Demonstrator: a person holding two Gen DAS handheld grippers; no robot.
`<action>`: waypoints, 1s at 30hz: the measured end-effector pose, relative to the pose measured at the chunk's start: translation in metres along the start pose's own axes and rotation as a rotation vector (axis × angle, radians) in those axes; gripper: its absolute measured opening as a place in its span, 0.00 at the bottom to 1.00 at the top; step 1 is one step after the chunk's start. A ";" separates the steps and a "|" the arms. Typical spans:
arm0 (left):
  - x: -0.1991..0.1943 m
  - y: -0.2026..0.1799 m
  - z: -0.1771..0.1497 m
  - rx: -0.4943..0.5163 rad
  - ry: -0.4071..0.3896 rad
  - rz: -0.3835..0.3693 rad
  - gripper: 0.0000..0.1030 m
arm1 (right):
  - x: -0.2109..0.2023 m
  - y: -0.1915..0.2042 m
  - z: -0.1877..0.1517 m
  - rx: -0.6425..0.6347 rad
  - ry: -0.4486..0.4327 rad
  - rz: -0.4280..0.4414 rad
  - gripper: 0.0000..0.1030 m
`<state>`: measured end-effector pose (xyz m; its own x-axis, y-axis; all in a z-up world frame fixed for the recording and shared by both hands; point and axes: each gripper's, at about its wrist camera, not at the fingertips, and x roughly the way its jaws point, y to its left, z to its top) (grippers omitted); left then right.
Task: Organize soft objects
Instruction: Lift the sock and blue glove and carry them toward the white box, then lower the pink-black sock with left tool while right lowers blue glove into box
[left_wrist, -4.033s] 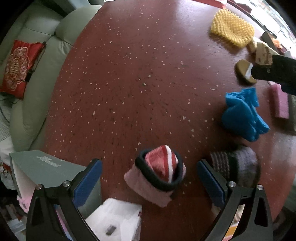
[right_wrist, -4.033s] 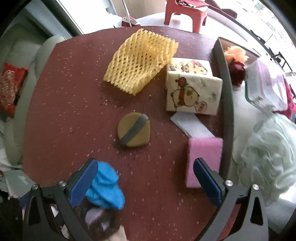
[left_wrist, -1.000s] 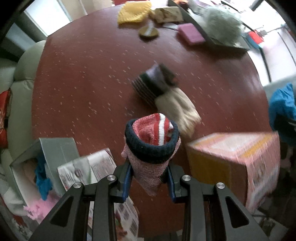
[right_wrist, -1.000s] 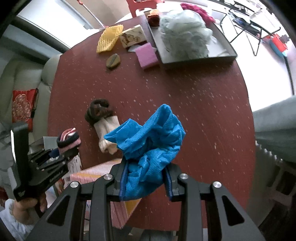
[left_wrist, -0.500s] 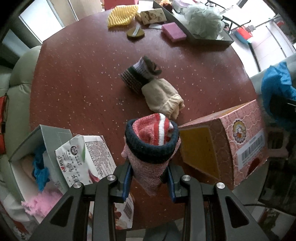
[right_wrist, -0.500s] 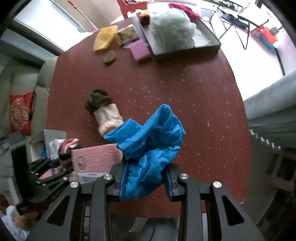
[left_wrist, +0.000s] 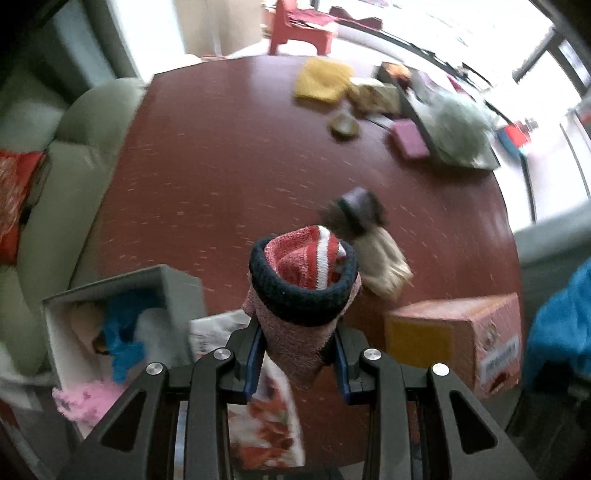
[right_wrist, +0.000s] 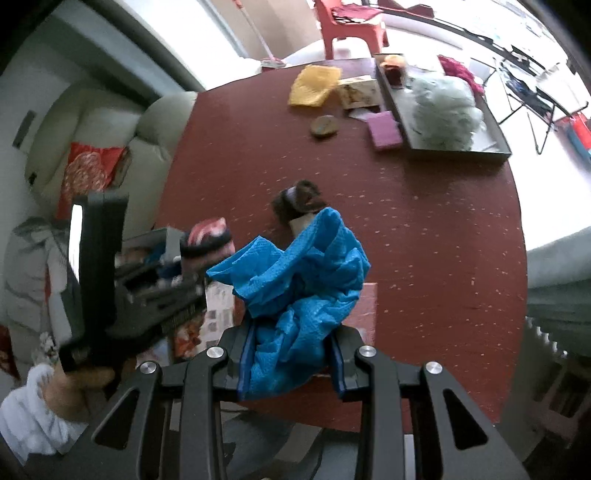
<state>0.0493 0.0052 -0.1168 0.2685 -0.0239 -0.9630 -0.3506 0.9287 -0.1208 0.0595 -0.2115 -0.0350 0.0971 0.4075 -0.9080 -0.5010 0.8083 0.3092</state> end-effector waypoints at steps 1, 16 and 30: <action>-0.002 0.009 0.001 -0.023 -0.007 0.003 0.33 | 0.001 0.004 -0.001 -0.007 0.004 0.002 0.35; -0.025 0.121 -0.044 -0.283 -0.052 0.066 0.33 | 0.024 0.081 -0.005 -0.171 0.063 0.029 0.35; -0.039 0.173 -0.124 -0.433 -0.047 0.098 0.33 | 0.050 0.166 -0.009 -0.428 0.150 0.061 0.35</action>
<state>-0.1328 0.1206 -0.1295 0.2517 0.0827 -0.9643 -0.7174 0.6847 -0.1285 -0.0265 -0.0606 -0.0311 -0.0532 0.3574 -0.9324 -0.8152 0.5238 0.2472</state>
